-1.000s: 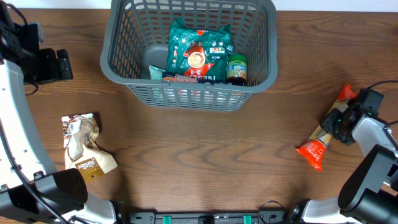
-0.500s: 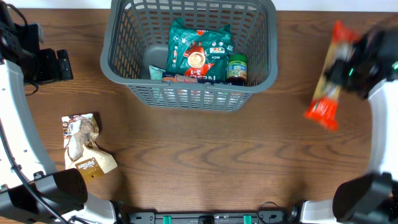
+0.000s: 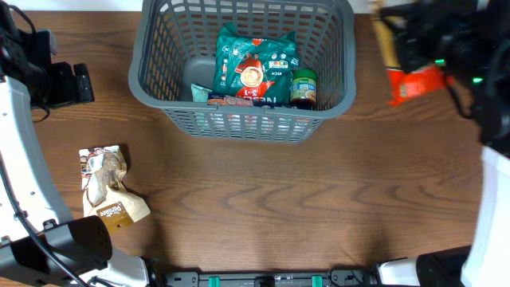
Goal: Pack container
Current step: 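Lift the pasta packet with the right gripper and lay it in the basket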
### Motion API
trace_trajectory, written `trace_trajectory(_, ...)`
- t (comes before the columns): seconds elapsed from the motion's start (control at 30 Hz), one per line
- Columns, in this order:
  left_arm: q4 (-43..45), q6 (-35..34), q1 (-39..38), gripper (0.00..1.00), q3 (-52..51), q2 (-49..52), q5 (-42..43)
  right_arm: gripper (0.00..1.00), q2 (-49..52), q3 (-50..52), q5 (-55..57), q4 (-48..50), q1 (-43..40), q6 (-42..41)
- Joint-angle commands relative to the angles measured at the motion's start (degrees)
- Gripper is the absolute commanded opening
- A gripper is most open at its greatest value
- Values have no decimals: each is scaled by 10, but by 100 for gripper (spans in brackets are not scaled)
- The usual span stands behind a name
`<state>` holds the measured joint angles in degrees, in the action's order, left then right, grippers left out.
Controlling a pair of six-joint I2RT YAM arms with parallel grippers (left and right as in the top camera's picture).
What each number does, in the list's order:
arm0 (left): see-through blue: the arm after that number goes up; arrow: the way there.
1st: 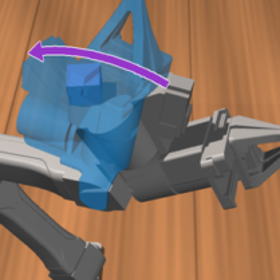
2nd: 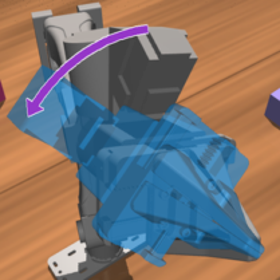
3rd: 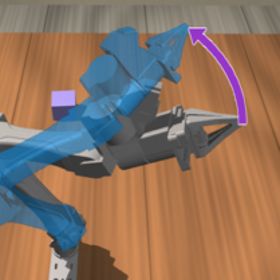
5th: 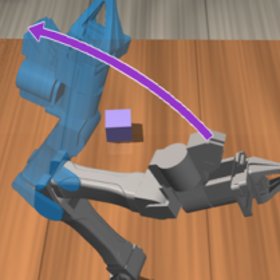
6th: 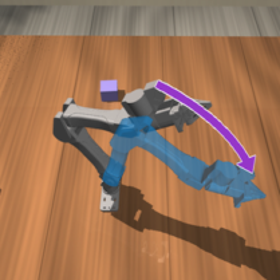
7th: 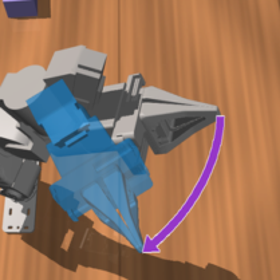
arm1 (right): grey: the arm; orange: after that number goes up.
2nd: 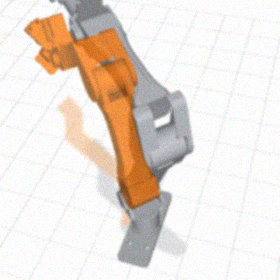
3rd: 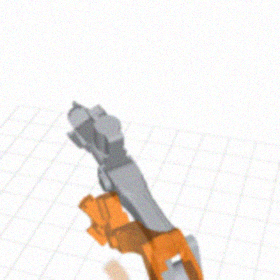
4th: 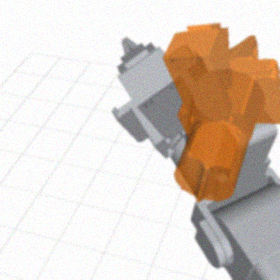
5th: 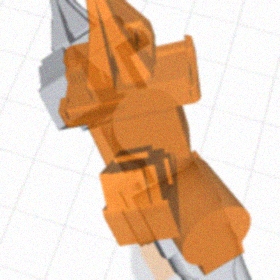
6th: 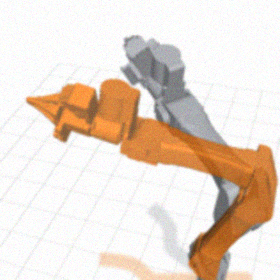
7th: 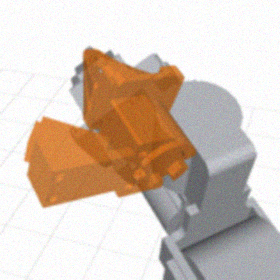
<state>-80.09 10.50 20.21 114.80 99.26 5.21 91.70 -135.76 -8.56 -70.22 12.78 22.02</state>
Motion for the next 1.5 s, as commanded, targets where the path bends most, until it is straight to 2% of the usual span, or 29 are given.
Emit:
trace_trajectory(0.0,-2,-1,1,98,-1,0,4,1,37,-11,0,30,81,138)
trace_trajectory(0.23,-3,-1,1,99,-1,0,4,1,129,-11,6,68,183,322)
trace_trajectory(0.33,-5,-1,1,99,-1,0,4,1,171,-11,8,77,195,360)
trace_trajectory(0.67,-6,-1,1,99,-1,0,4,1,304,-10,-9,72,197,331)
trace_trajectory(1.03,-6,-1,1,99,-1,0,4,2,388,-10,-11,11,195,311)
trace_trajectory(1.07,-6,-1,1,98,-1,0,4,4,392,-10,-11,7,194,304)
trace_trajectory(1.13,-6,-1,1,98,-1,0,4,22,396,-10,-11,1,194,292)
trace_trajectory(1.23,-6,-1,1,98,-1,0,4,30,396,-10,-11,0,194,288)
trace_trajectory(1.33,-6,-1,1,98,-1,0,4,53,391,-11,-11,1,194,288)
trace_trajectory(1.37,-6,-1,1,98,-1,0,4,56,390,-11,-11,1,194,288)
trace_trajectory(1.4,-6,-1,1,99,-1,0,4,64,385,-11,-11,1,194,288)
trace_trajectory(1.47,-7,-1,1,99,-1,0,4,72,373,-12,-10,7,194,287)
